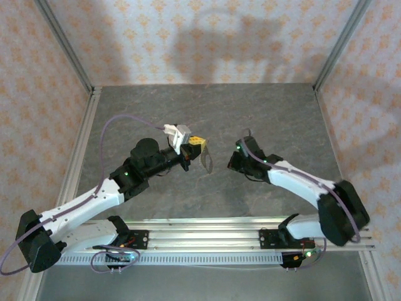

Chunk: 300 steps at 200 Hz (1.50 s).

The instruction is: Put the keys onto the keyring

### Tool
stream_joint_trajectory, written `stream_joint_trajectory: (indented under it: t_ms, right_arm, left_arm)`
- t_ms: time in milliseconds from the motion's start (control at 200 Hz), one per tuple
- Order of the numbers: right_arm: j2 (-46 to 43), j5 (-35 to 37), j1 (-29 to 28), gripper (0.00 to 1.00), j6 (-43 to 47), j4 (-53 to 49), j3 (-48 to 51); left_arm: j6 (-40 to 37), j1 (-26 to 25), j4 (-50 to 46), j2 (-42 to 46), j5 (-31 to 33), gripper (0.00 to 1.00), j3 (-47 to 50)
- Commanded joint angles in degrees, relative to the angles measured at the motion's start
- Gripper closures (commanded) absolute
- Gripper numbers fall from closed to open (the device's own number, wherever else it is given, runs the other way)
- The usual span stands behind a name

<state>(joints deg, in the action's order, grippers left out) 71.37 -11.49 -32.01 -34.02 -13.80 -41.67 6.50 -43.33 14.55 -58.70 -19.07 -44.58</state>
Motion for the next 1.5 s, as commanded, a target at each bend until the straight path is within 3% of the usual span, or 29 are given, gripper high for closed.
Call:
stream_joint_trajectory:
  t_ms: [0,195,400,701,1496]
  right_arm:
    - [-8.2,-3.3,3.4,1.0,7.4,1.7,-0.3]
    - [-19.4,-14.6,8.3,1.0,12.4,6.0,0.3]
    - [-28.0,-23.3,9.2,1.0,14.7,11.8,1.5]
    - [-32.6,-32.3,9.3,1.0,13.4,18.4,1.7]
    - [-25.2,-34.8,6.8,1.0,7.0,25.6,-2.7]
  left_arm:
    - [-0.6,0.5,0.8,-0.7,-0.8,1.0,-2.8]
    - [-1.0,0.5,0.1,-3.8,-1.9,1.0,-5.4]
    - [-1.4,0.5,0.6,-7.6,-4.2,1.0,-8.6]
    - [-2.4,0.4,0.1,-10.0,-7.0,1.0,-12.4]
    - [-1.7,-0.4,1.7,-11.9,-8.7,1.0,-13.2]
